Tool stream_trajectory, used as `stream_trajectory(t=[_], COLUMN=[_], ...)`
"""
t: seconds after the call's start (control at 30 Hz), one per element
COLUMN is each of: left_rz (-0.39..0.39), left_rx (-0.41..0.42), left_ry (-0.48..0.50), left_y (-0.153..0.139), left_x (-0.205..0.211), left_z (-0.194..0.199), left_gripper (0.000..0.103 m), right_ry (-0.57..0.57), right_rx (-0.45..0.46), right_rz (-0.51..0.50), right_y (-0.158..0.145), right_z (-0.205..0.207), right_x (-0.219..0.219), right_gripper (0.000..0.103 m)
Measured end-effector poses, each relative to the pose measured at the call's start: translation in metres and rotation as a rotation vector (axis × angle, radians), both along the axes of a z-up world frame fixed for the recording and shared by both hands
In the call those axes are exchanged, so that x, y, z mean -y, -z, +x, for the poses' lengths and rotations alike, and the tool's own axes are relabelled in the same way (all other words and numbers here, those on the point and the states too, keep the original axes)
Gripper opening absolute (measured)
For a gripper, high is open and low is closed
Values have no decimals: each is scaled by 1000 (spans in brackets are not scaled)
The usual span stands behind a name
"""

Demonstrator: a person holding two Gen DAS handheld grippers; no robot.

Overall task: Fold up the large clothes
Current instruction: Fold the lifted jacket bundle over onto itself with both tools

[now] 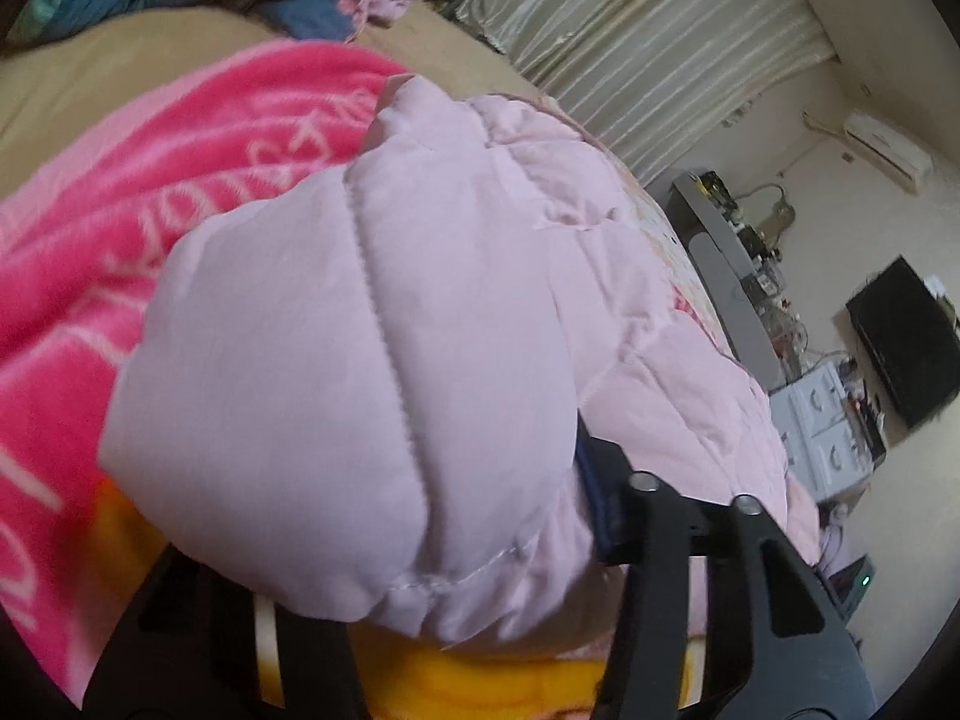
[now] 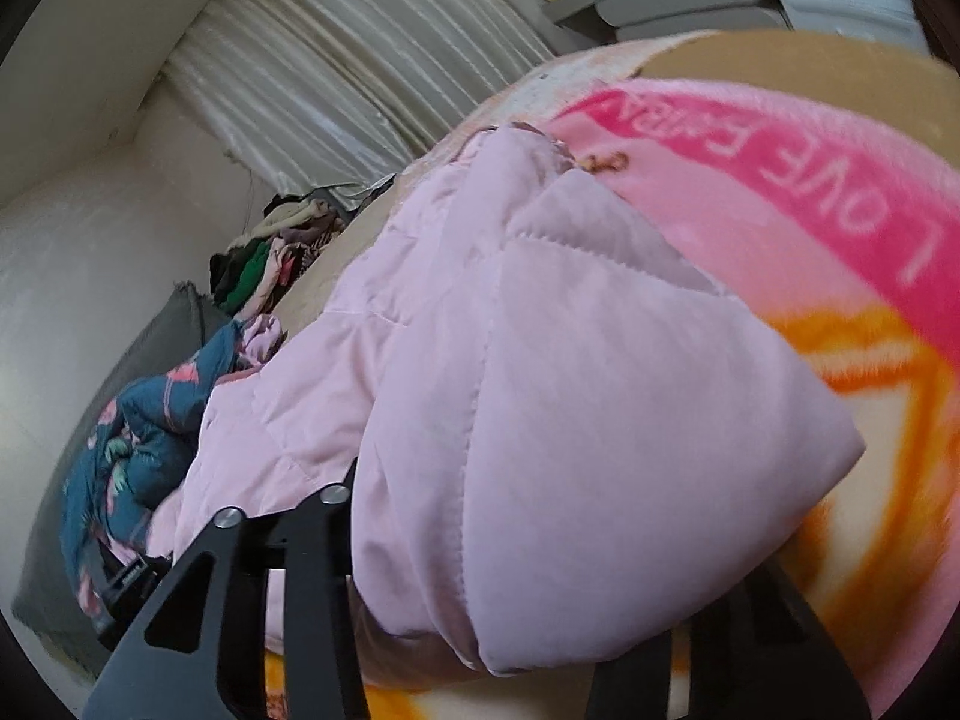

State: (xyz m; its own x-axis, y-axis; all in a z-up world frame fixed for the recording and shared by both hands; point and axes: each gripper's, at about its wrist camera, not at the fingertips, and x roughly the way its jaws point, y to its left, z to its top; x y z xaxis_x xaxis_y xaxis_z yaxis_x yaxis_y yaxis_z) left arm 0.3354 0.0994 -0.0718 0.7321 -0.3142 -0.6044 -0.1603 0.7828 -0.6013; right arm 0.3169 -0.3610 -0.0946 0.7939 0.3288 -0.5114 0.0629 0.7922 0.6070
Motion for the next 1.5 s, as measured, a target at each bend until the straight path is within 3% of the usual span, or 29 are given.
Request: stream_trajectory(t=[0.13, 0.3, 0.53, 0.8, 1.0, 1.5], left_rz=[68, 147, 246, 336, 357, 392], left_rx=[65, 144, 209, 213, 186, 140], left_ry=[21, 57, 83, 112, 123, 121], left_y=[-21, -56, -87, -92, -84, -67], left_x=[8, 15, 28, 31, 27, 25], left_z=[-9, -28, -64, -109, -137, -175], left_gripper=[34, 32, 31, 31, 31, 32], right_ry=[-24, -92, -186, -222, -237, -214], right_rx=[38, 156, 283, 282, 268, 220], right_rz=[-58, -191, -359, -416, -450, -436], right_y=[-25, -78, -125, -122, -118, -104], right_z=[-4, -18, -61, -113, -152, -189], right_x=[-8, -27, -57, -61, -64, -62], right_gripper=[33, 29, 28, 28, 28, 29])
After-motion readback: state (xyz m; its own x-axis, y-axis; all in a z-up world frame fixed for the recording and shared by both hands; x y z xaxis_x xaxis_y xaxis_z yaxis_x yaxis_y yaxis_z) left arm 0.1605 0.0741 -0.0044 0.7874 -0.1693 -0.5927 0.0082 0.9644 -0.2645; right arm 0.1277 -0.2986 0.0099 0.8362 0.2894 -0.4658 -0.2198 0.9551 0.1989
